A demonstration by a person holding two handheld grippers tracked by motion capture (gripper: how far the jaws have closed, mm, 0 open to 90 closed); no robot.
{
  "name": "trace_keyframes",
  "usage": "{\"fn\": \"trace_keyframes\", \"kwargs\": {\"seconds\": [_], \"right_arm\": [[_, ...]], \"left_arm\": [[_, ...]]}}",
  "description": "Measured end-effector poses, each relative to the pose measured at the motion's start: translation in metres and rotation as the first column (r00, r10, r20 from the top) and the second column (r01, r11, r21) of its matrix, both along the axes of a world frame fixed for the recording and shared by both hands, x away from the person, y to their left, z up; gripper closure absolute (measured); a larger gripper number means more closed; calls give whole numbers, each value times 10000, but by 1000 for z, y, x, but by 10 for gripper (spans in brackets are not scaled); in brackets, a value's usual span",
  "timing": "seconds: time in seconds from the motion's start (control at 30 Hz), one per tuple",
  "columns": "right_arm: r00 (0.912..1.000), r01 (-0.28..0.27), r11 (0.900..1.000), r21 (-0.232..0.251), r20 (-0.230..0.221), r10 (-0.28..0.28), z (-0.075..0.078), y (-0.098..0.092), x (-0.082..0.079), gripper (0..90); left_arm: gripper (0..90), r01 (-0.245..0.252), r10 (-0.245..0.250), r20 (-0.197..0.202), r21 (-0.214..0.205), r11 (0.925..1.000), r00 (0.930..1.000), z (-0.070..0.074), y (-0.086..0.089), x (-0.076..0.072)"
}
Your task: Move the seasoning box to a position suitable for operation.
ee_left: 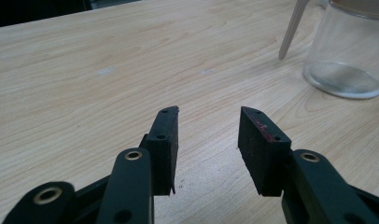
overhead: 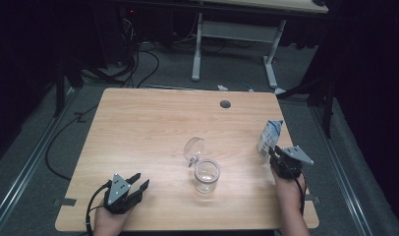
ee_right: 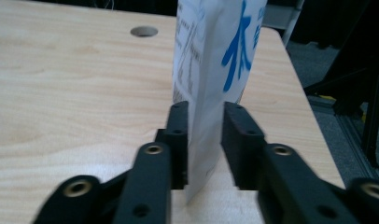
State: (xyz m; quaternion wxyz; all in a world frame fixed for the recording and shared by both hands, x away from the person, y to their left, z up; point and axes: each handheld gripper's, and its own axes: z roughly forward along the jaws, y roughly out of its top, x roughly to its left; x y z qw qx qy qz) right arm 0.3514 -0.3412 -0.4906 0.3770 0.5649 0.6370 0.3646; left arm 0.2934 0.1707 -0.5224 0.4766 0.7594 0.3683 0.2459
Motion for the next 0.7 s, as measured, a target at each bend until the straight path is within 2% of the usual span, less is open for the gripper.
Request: {"fn": "trace_keyframes", "kwargs": {"seconds": [0.1,0.17,0.27,0.37,0.5,0.7], "right_arm": [[9999,-23,9998,196,155,19,3,1,2,622],[9999,93,9999,71,-66,-93,4,3,7,581],[9996,275,9996,96,-1,-275,4,2,11,583],[9998,171,9993,342,112,-175,3,0,13,619],[9994,80,9998,194,331,-86,2,2,14,633],[9990,42,10000,79,452,-46,1,3,14,771]], "left_arm": [[580,13,-13,7,29,10000,10000,0,0,0],[578,-17,17,1,23,10000,10000,-1,0,0],[577,-80,80,-7,-21,10000,10000,-1,2,0],[574,-128,128,-30,-40,9999,9999,-2,3,1],[573,-137,137,-67,-56,9999,9999,-2,4,2],[570,-165,165,-33,-49,9999,9999,-3,4,2]]}}
